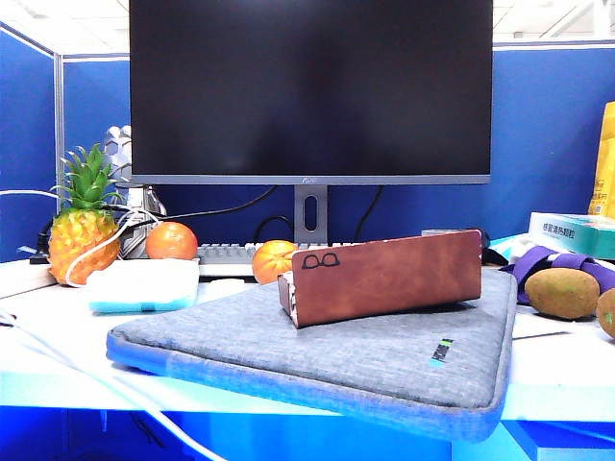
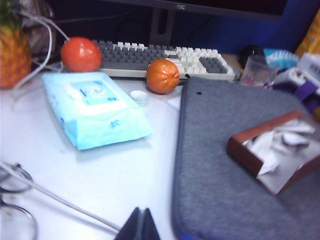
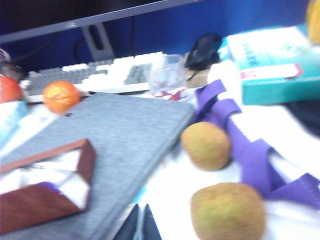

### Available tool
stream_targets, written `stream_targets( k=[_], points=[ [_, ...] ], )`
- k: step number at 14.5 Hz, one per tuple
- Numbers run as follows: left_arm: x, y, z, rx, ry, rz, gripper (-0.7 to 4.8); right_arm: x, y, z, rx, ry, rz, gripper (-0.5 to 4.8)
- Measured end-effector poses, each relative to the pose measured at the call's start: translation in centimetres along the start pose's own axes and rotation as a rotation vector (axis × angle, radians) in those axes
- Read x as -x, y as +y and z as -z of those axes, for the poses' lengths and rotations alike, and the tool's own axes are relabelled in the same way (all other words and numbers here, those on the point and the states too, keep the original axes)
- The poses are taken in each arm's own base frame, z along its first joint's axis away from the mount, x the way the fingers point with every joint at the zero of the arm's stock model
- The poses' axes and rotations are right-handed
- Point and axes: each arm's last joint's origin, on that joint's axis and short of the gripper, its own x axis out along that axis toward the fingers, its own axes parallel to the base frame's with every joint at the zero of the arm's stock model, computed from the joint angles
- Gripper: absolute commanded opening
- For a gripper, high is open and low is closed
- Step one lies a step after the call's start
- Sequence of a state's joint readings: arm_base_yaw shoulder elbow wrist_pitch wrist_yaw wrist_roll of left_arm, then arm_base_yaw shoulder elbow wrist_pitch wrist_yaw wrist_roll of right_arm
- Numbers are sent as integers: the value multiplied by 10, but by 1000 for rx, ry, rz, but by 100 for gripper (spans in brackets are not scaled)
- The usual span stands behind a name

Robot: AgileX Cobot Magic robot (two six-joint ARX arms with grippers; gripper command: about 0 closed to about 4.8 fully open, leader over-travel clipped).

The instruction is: Close the glasses case.

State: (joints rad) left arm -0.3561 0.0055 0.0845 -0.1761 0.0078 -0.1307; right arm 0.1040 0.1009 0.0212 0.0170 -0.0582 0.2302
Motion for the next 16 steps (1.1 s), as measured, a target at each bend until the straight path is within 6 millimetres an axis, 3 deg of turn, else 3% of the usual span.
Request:
stream_targets(
  k=[5, 9, 13, 16],
  points=[
    [0, -1, 0, 80, 3, 18, -5, 0, 0, 4, -68, 48, -26, -6],
    [0, -4, -1, 93, 4, 122, -5, 1, 6, 0, -163, 54, -204, -6],
    [-1, -7, -30, 86, 17, 121, -5, 7, 16, -33, -191, -33, -304, -6],
    [-28, -12, -70, 39, 76, 102, -5, -6, 22, -61, -169, 42, -291, -6]
  ],
)
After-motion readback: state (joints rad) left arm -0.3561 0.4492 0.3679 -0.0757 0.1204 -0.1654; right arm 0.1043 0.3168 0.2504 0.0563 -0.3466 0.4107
